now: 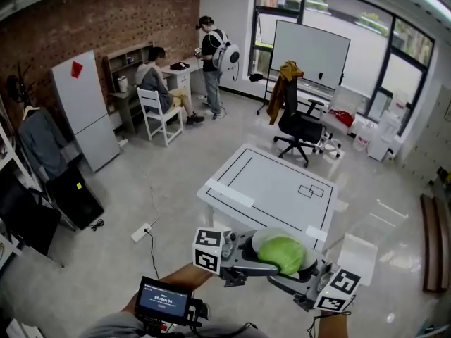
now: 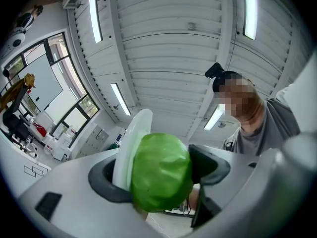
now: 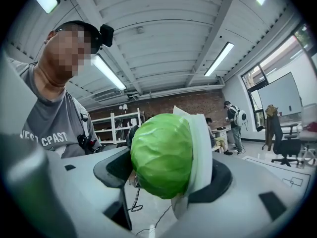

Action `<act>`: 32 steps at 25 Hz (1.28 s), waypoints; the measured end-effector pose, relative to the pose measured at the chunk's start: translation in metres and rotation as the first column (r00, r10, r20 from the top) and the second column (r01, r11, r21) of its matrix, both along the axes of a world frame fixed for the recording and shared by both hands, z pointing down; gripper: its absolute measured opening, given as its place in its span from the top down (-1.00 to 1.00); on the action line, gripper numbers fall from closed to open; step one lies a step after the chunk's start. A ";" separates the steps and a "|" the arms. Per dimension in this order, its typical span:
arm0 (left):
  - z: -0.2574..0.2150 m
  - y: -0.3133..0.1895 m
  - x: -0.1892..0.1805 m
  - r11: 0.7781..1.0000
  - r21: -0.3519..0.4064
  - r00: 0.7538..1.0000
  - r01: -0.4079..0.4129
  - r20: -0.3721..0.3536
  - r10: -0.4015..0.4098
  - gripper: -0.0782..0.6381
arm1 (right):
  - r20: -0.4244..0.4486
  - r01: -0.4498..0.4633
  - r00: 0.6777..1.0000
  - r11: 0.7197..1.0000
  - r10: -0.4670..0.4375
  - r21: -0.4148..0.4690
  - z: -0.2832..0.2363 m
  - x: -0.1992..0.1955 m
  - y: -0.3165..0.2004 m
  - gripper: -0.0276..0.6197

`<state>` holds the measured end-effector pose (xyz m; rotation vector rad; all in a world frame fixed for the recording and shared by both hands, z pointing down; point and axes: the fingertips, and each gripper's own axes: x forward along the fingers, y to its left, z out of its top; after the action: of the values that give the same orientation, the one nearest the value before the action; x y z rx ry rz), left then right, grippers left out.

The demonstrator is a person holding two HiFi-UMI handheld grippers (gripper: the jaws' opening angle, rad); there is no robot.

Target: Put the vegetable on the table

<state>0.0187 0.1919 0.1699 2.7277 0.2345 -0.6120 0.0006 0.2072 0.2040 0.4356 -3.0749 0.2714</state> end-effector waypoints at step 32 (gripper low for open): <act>0.021 -0.182 -0.062 0.998 -0.041 0.999 -0.038 0.029 0.039 -0.22 | 0.065 -0.066 0.995 0.996 0.070 -0.054 0.017 -0.062 -0.181 -0.08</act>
<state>-0.0430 0.0096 0.1908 2.6853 0.2639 -0.5590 -0.0616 0.0265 0.2213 0.5410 -3.1138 0.3739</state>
